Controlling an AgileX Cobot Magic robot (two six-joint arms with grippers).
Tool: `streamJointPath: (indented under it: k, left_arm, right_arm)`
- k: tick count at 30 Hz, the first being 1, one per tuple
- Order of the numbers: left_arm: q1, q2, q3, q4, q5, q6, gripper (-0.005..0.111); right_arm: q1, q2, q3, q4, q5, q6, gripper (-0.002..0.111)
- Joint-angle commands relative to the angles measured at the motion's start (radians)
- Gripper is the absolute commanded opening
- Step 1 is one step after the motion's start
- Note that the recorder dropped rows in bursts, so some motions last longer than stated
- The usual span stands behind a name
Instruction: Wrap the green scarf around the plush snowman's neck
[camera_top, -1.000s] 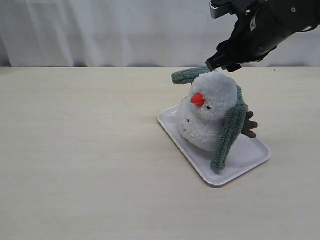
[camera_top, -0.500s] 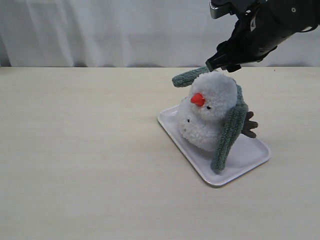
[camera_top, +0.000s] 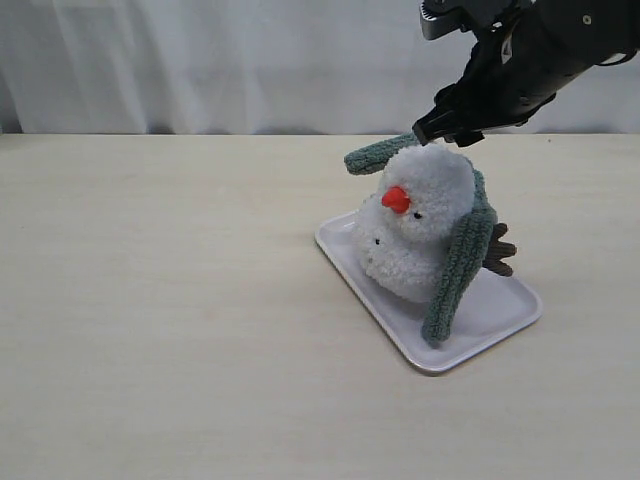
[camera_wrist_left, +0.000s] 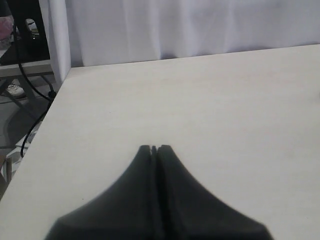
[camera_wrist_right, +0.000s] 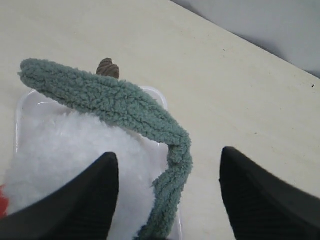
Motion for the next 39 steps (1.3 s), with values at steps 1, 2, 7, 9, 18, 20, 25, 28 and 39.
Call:
streamJointPath:
  k: [1, 2, 7, 9, 18, 20, 25, 28, 39]
  left_arm:
    - [-0.008, 0.000, 0.002, 0.000, -0.003, 0.005, 0.000]
    - [-0.008, 0.000, 0.002, 0.000, -0.003, 0.005, 0.000]
    - [-0.008, 0.000, 0.002, 0.000, -0.003, 0.005, 0.000]
    - [-0.008, 0.000, 0.002, 0.000, -0.003, 0.005, 0.000]
    - [-0.008, 0.000, 0.002, 0.000, -0.003, 0.005, 0.000]
    - [-0.008, 0.000, 0.002, 0.000, -0.003, 0.005, 0.000]
    - [-0.008, 0.000, 0.002, 0.000, -0.006, 0.005, 0.000]
    - [-0.008, 0.000, 0.002, 0.000, -0.006, 0.005, 0.000]
    - [-0.008, 0.000, 0.002, 0.000, -0.006, 0.005, 0.000]
  right_arm:
    - [-0.002, -0.008, 0.002, 0.008, 0.006, -0.006, 0.057]
    - [-0.002, -0.008, 0.002, 0.030, 0.013, -0.006, 0.057]
    - [-0.002, -0.008, 0.002, 0.141, 0.071, -0.067, 0.064]
    - [-0.007, -0.008, 0.002, 0.143, 0.084, -0.067, 0.067]
    - [-0.101, -0.008, 0.002, 0.452, 0.012, -0.368, 0.064]
    - [-0.074, -0.008, -0.008, 0.521, -0.028, -0.471, 0.064]
    - [0.064, 0.035, -0.103, 0.296, -0.022, -0.519, 0.064]
    - [0.143, 0.117, -0.164, 0.112, 0.058, -0.565, 0.064]
    - [0.196, 0.288, -0.180, -0.207, -0.023, -0.528, 0.064]
